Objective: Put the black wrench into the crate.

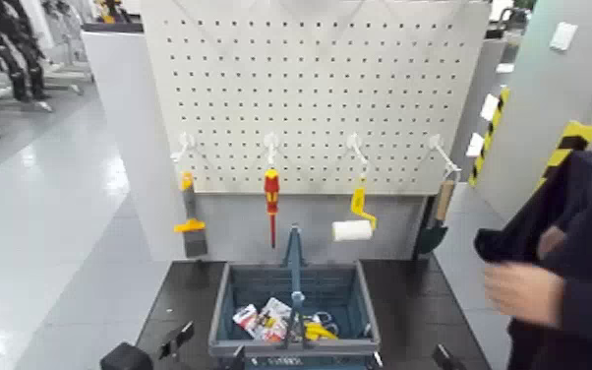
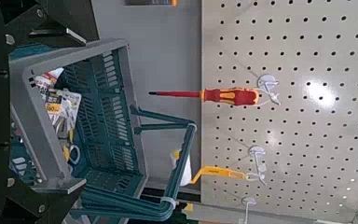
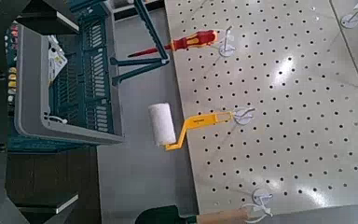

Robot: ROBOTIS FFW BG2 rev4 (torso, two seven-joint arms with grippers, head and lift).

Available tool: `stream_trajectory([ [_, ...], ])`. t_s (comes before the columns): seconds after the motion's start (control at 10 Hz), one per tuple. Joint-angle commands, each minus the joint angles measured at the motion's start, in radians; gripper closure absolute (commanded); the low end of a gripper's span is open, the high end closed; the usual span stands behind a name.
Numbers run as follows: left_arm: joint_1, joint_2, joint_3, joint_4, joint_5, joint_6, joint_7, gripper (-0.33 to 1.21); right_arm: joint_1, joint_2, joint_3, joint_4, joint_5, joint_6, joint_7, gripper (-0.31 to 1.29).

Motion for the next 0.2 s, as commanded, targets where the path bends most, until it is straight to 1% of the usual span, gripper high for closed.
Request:
stream_trajectory([
  [0.1,0.007,-0.006,0.004,-0.002,-0.001,-0.001,0.003,0.24,0.008,-0.001,0.004,-0.004,0.011,-0.006,-0.017,0.07],
  [0.2,0.007,-0.006,0.005,-0.002,-0.001,-0.001,0.005,0.24,0.008,-0.001,0.004,-0.004,0.012,0.005,-0.017,0.08],
])
